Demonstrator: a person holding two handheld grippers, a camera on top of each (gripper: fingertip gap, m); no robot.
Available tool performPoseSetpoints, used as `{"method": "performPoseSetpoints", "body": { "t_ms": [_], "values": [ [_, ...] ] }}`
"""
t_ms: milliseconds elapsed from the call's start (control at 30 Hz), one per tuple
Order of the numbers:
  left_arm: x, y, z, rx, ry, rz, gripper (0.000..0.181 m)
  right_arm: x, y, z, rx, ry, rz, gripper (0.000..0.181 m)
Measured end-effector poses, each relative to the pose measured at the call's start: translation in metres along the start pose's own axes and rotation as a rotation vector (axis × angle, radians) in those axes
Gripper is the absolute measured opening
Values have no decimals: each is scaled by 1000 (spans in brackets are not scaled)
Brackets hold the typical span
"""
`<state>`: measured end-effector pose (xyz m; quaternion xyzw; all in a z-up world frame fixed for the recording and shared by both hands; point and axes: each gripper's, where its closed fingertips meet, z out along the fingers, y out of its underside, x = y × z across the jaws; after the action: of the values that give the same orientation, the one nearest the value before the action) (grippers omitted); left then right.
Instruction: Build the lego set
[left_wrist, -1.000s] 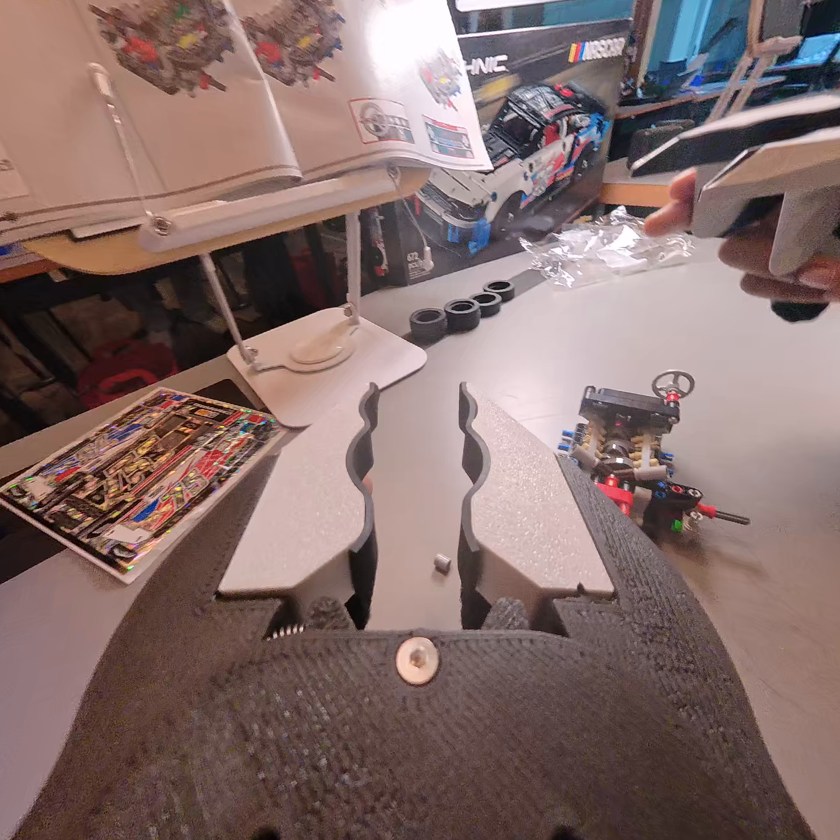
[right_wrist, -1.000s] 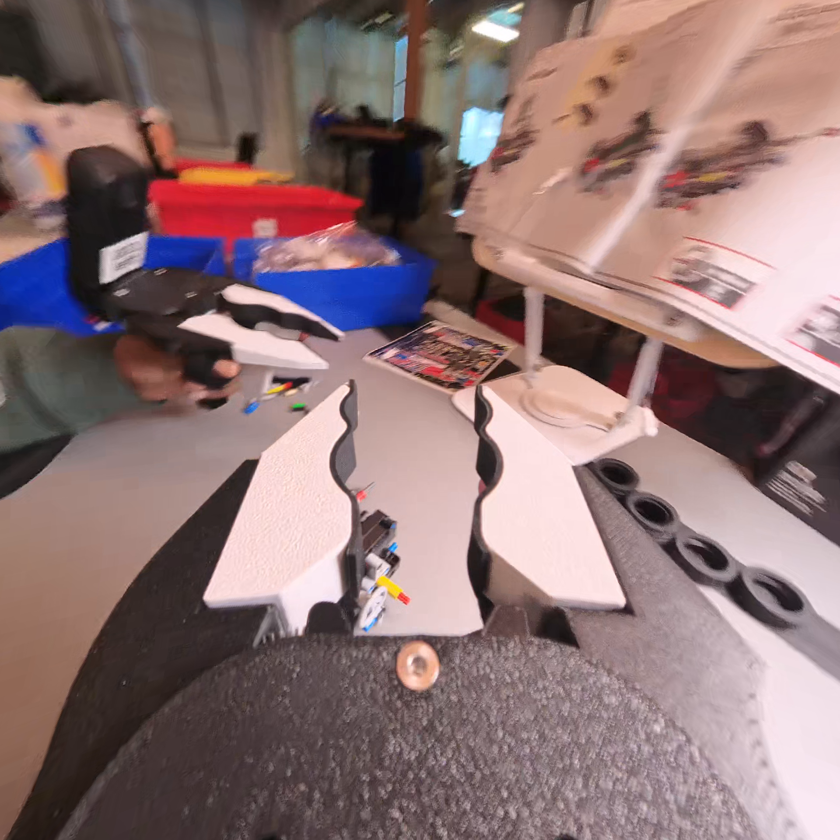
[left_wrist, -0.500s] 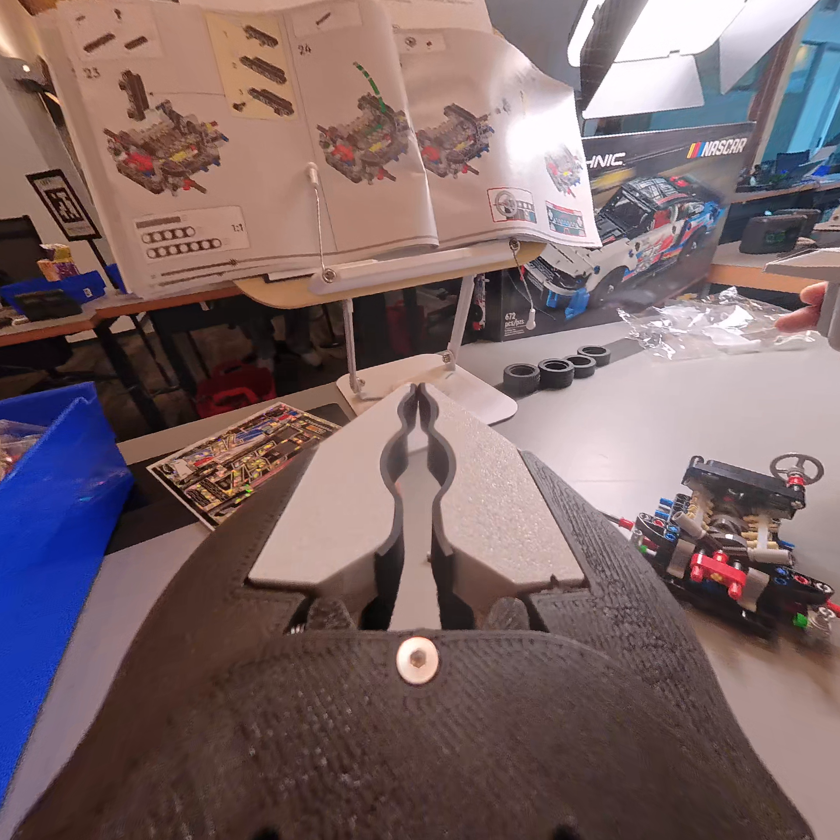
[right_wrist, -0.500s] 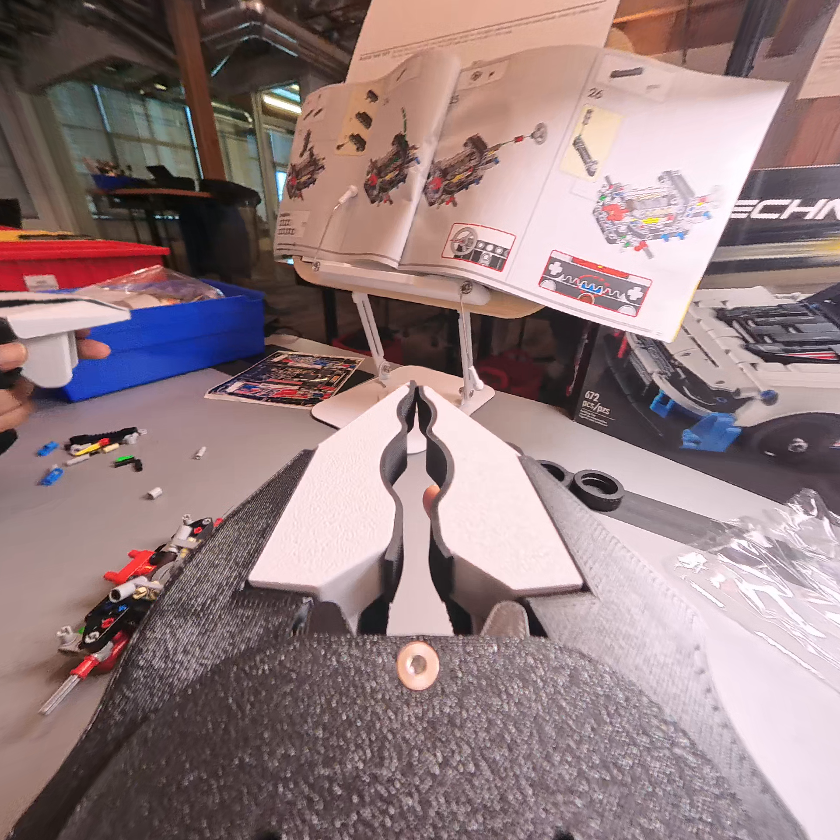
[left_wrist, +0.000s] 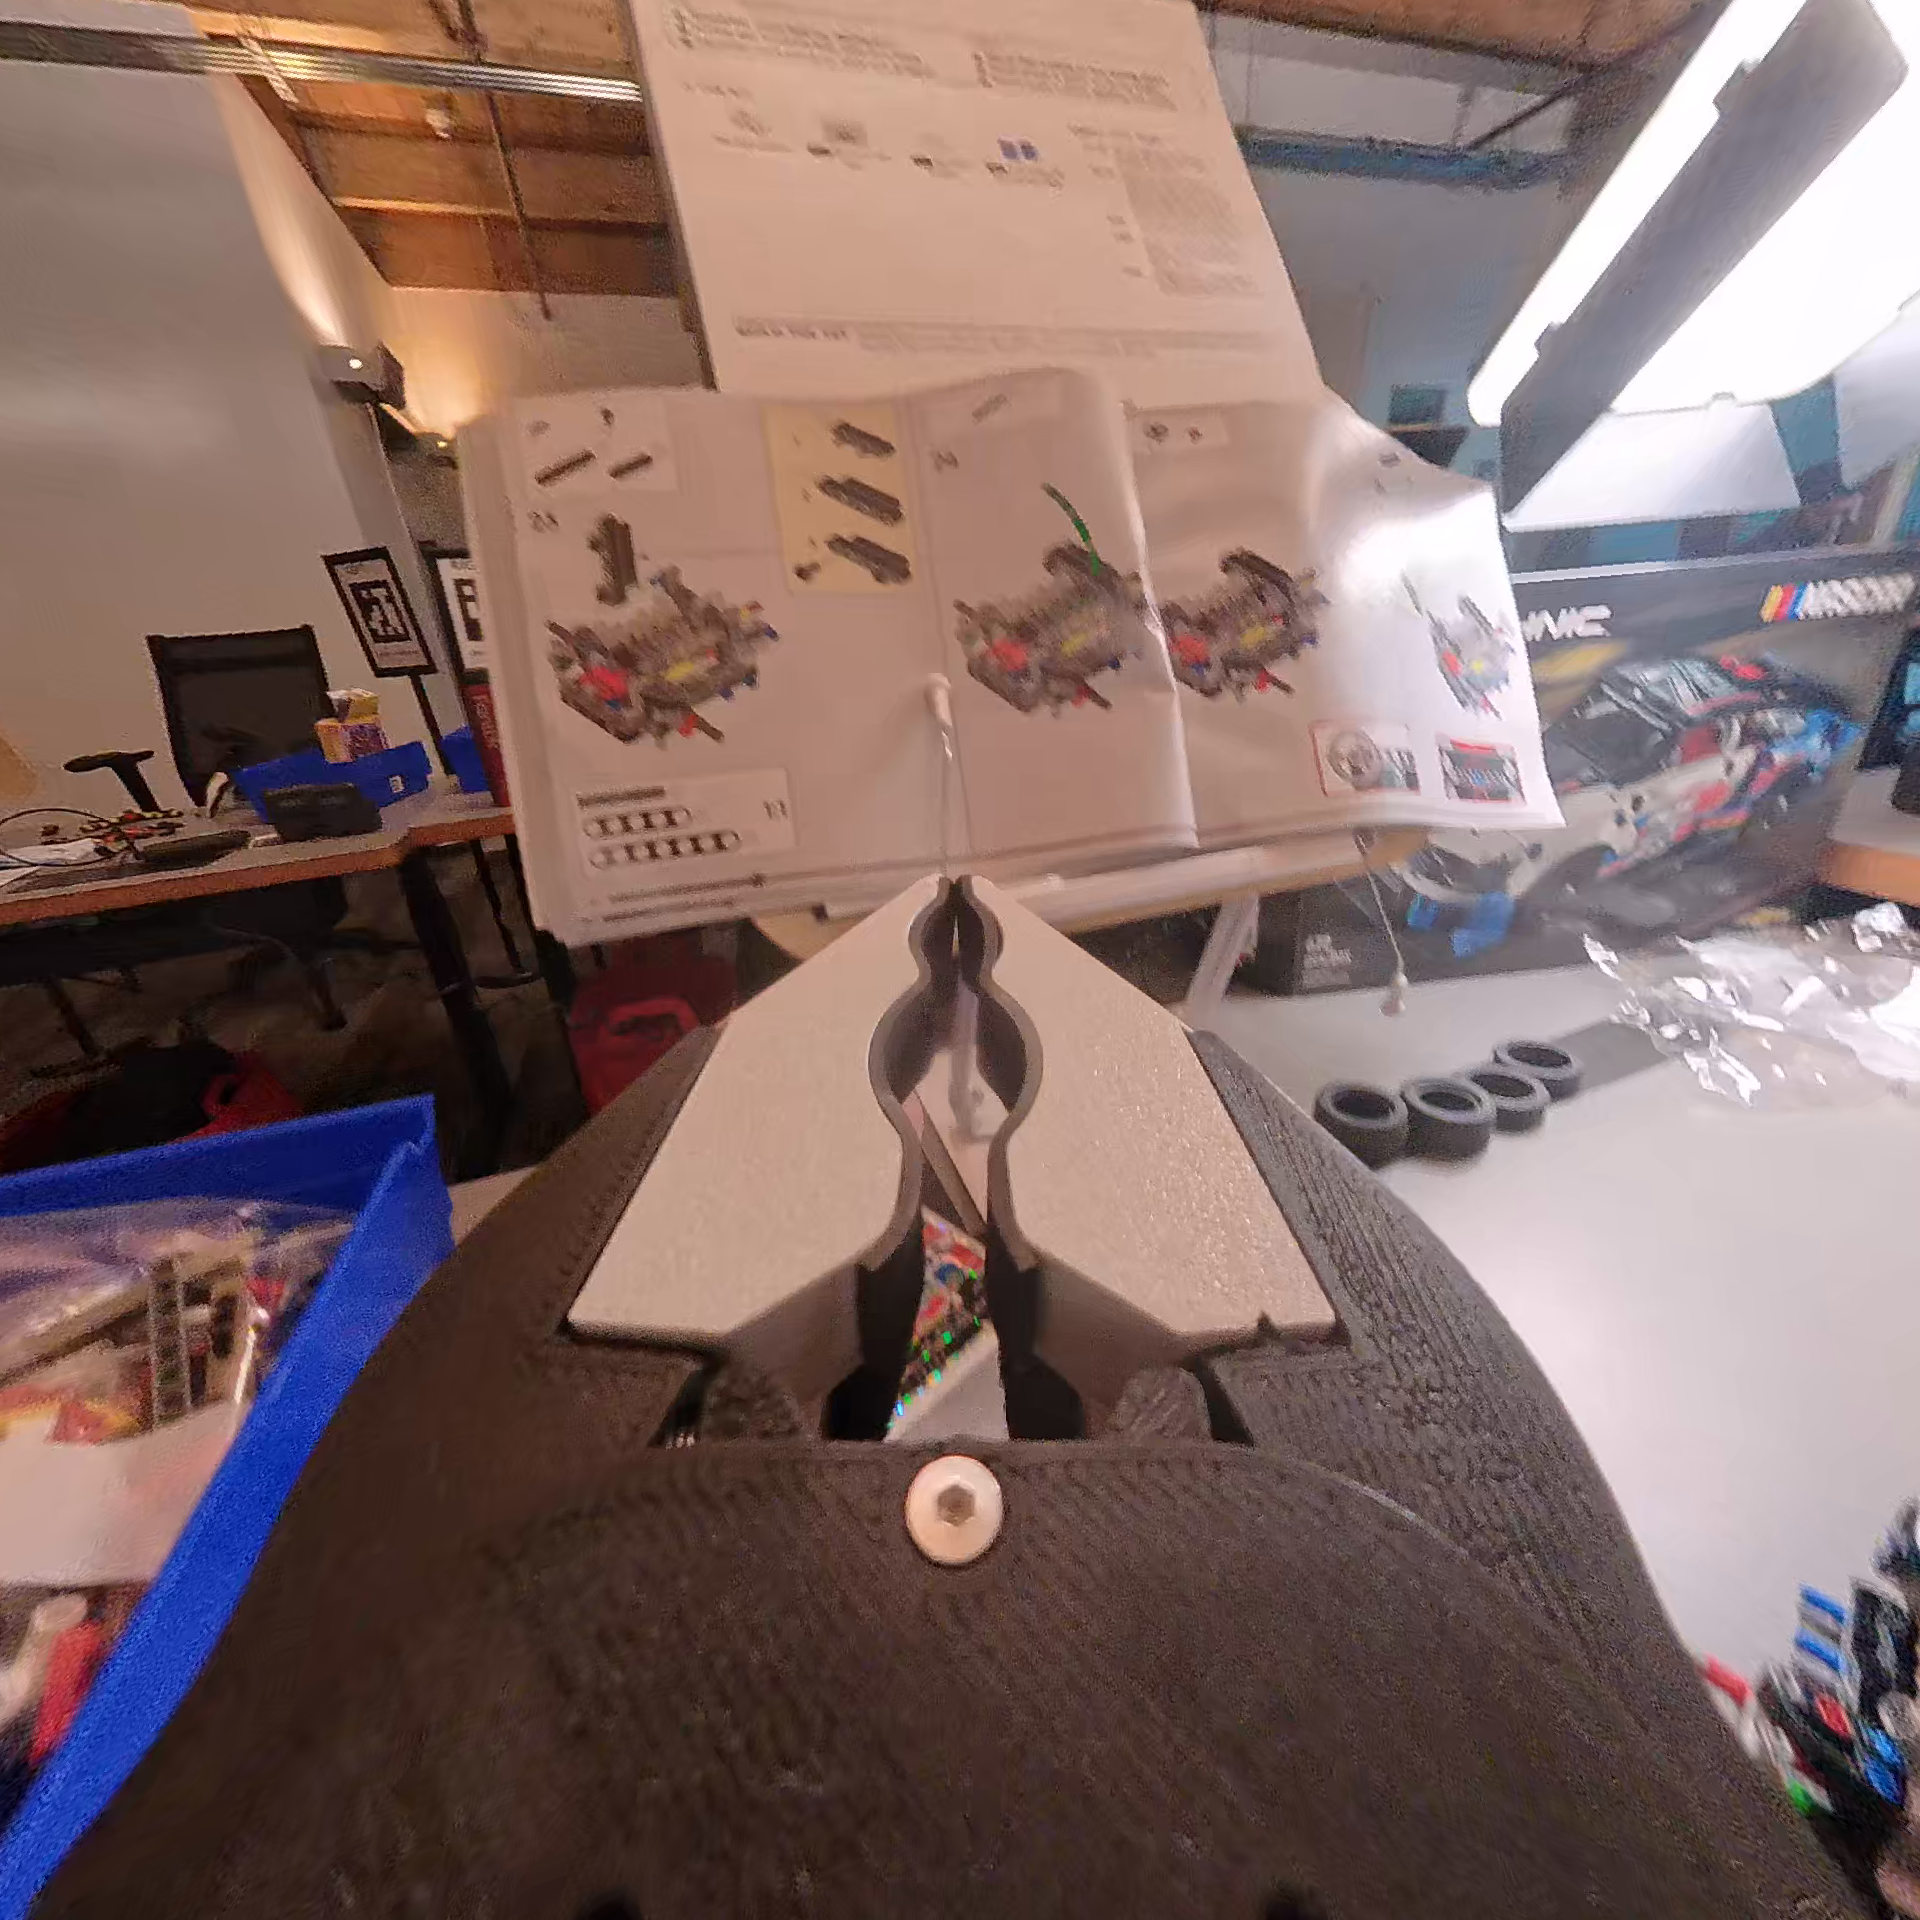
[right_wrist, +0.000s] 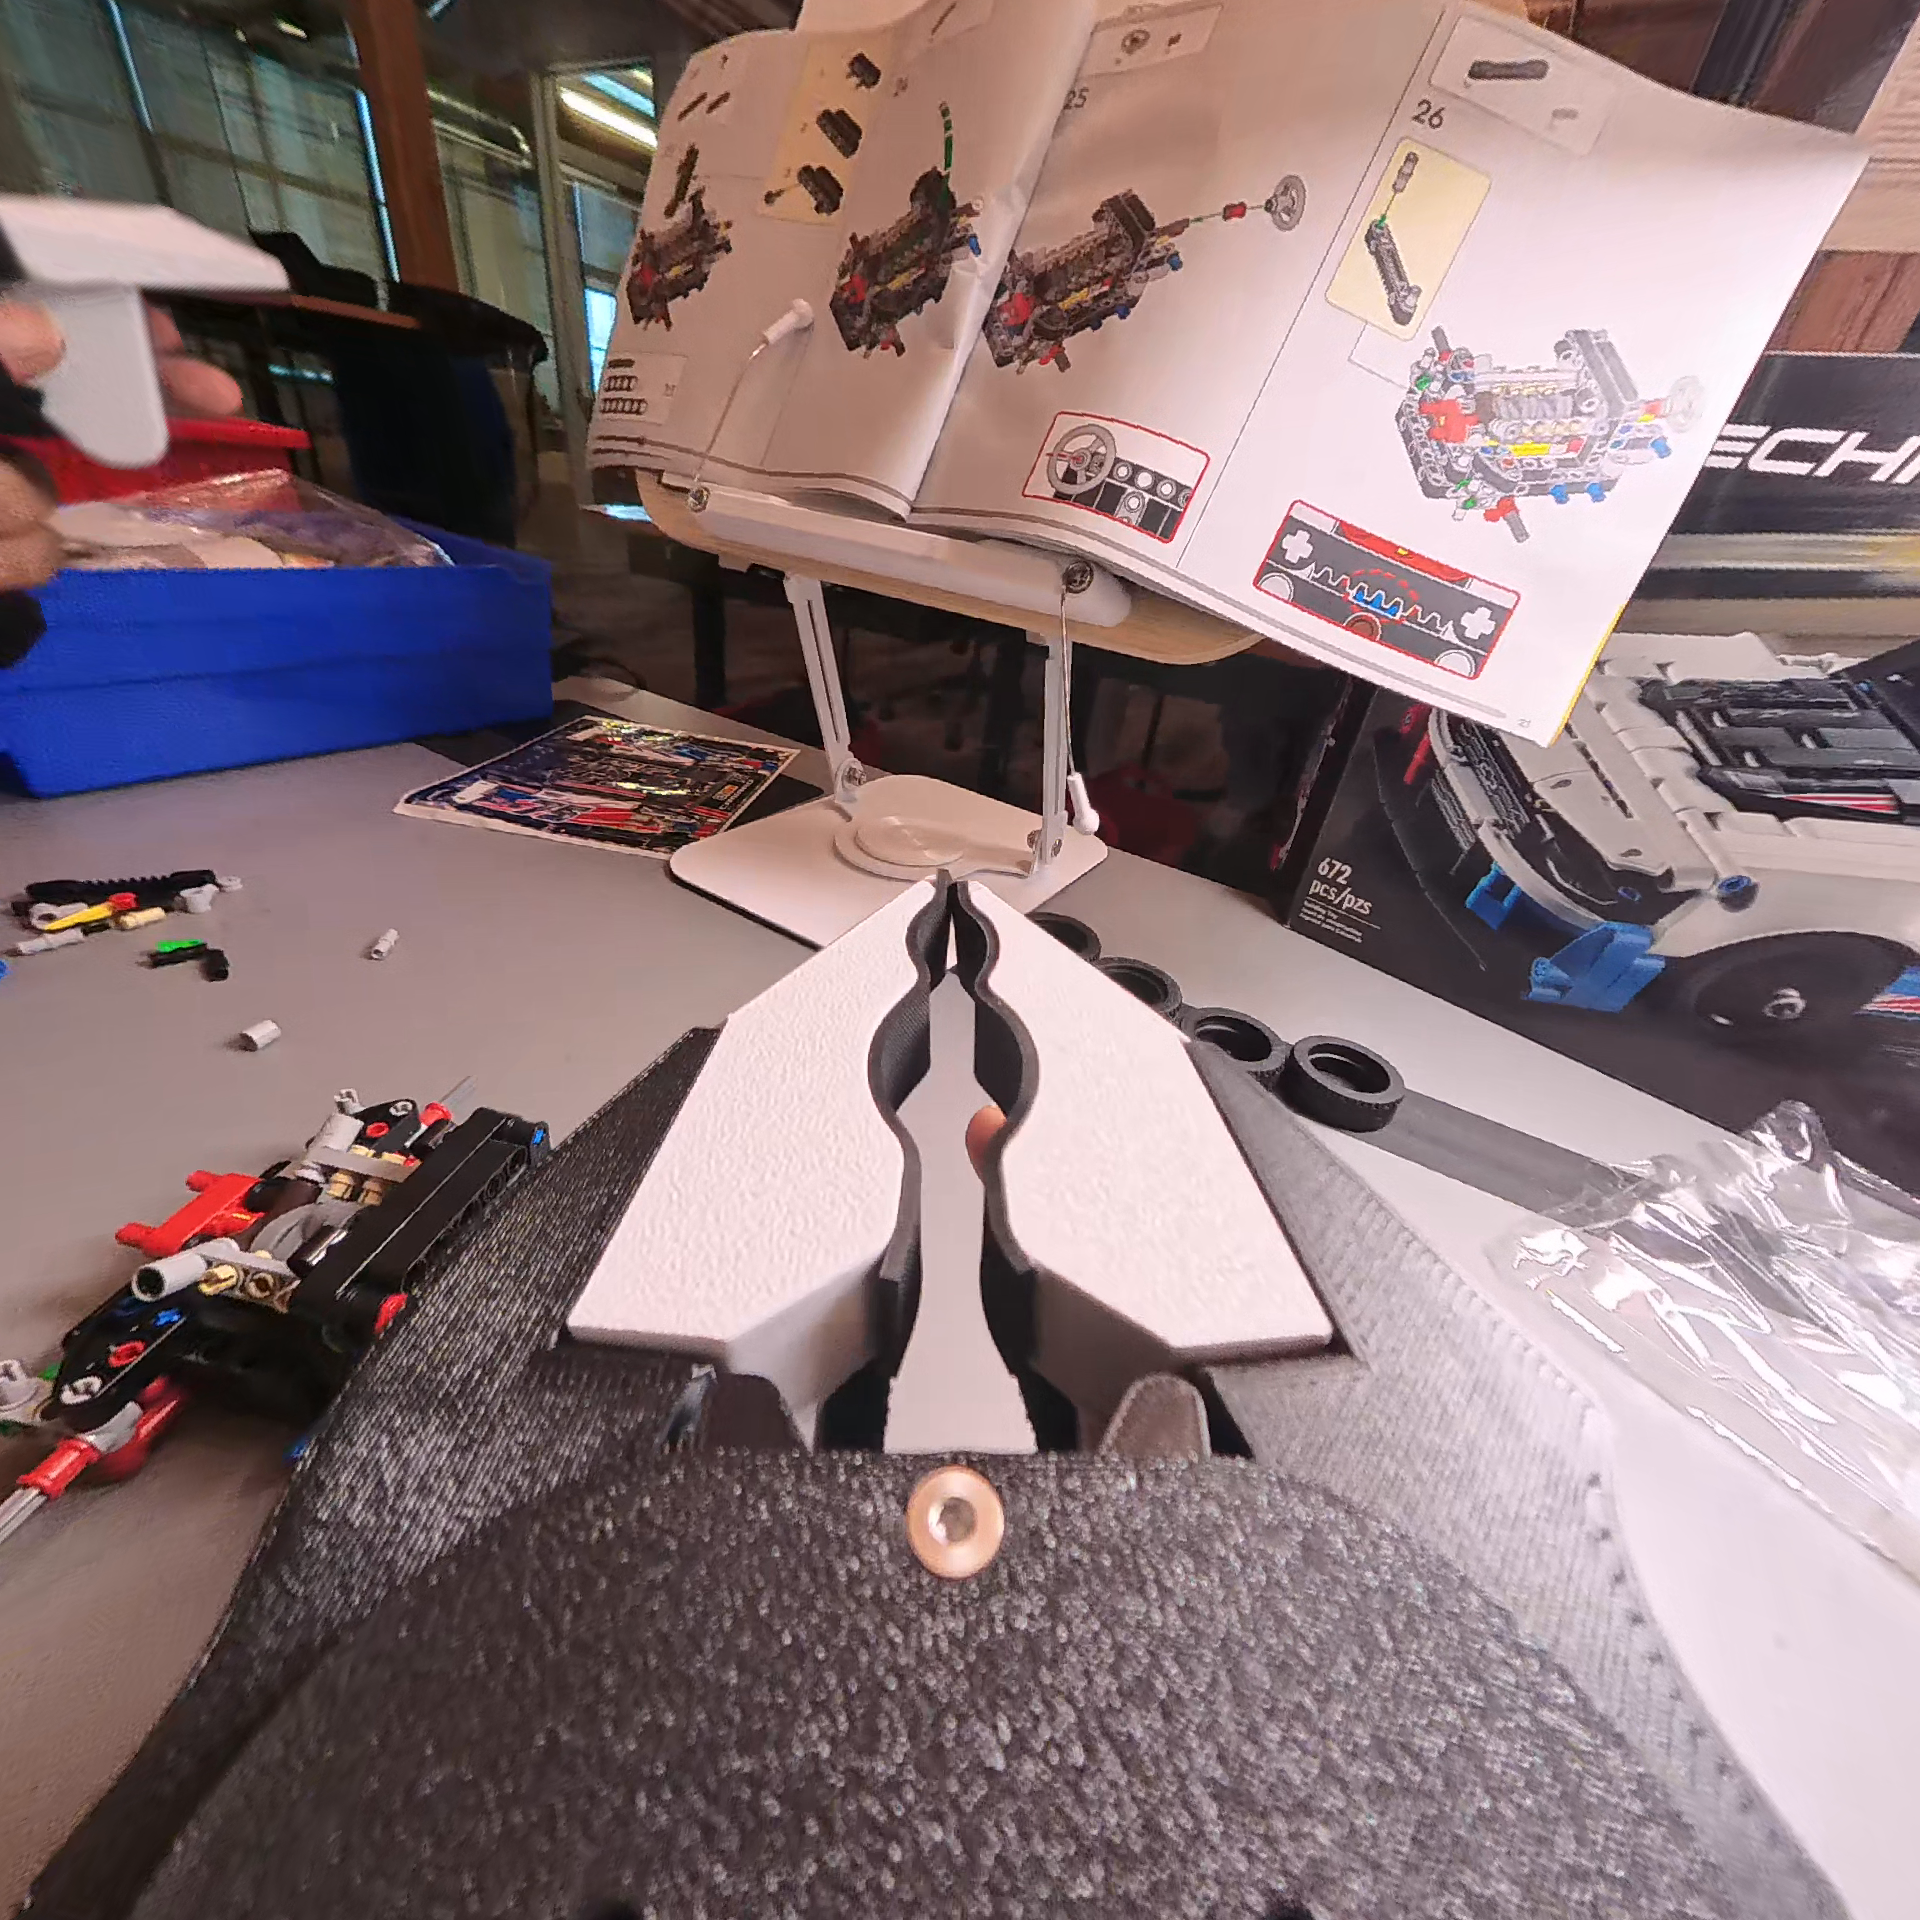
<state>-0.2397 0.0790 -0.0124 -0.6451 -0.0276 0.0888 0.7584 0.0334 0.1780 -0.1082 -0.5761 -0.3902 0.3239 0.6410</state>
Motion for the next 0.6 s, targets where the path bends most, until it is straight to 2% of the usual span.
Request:
{"method": "performPoseSetpoints", "body": {
  "t_ms": [167, 300, 433, 600],
  "values": [
    [-47, -52, 50, 29, -52, -68, 0, 2, 5, -1, -16, 9, 6, 0],
    [-92, -81, 99, -25, -102, 0, 0, 0, 10, 0, -31, 1, 9, 0],
    [-123, -84, 131, -86, -126, 34, 0, -1, 14, 2, -45, -3, 2, 0],
    [-134, -70, 148, -136, -127, 116, 0, -1, 19, 3, -58, -7, 9, 0]
  ]
}}
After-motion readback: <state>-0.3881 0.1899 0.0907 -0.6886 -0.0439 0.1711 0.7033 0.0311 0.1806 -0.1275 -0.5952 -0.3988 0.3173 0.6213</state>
